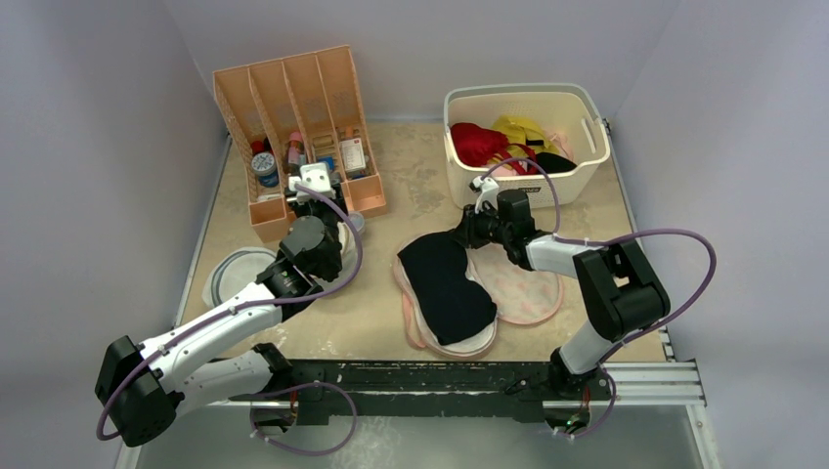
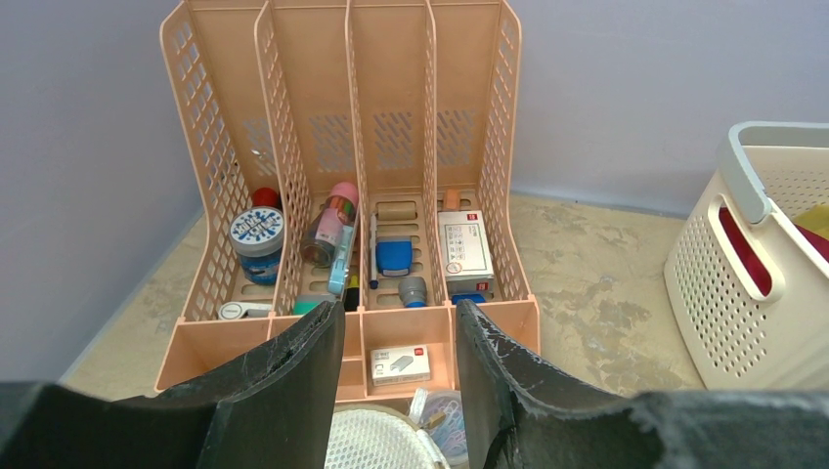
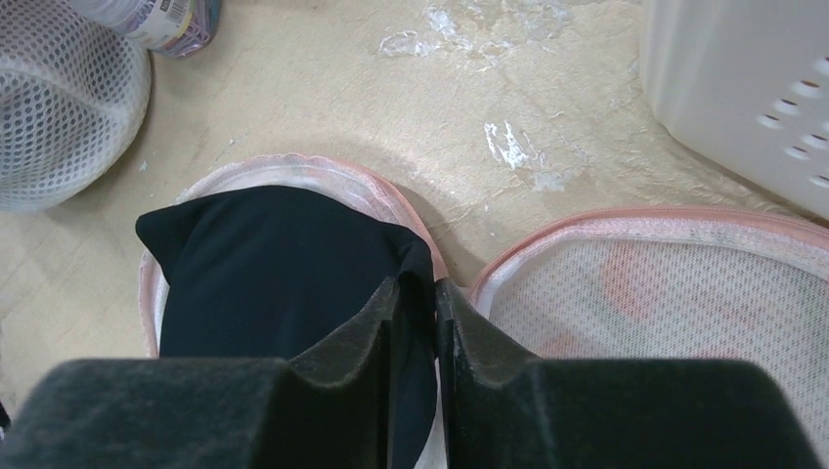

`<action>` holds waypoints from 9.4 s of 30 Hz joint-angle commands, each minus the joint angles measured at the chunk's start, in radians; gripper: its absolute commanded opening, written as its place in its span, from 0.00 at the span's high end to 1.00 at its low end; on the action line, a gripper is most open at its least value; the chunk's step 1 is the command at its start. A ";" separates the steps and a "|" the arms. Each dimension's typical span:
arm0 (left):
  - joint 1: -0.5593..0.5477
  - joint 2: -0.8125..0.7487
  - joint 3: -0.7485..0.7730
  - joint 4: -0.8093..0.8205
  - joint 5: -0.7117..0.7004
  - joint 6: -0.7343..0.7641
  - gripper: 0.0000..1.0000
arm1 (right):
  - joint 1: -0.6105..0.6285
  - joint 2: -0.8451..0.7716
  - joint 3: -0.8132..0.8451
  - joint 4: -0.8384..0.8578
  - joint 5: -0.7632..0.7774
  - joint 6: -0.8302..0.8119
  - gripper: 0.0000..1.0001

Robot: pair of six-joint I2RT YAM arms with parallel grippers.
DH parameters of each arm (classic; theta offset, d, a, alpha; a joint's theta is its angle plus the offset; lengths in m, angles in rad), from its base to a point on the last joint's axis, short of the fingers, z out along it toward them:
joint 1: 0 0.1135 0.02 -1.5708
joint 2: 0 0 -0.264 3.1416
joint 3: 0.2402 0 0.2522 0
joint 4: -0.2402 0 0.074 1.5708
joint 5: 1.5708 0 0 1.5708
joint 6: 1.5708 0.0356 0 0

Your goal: Unzip the laundry bag and remove the bra

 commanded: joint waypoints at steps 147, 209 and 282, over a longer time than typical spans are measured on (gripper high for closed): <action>0.072 0.019 0.087 -0.054 0.042 -0.055 0.56 | -0.351 0.544 1.158 0.597 -0.055 0.469 1.00; 0.076 -0.025 0.105 -0.101 0.089 -0.116 0.56 | -0.366 -0.163 0.549 -0.240 0.333 0.001 0.30; 0.075 -0.005 0.128 -0.131 0.175 -0.092 0.10 | -0.654 -0.196 -0.165 -0.199 0.067 0.252 0.11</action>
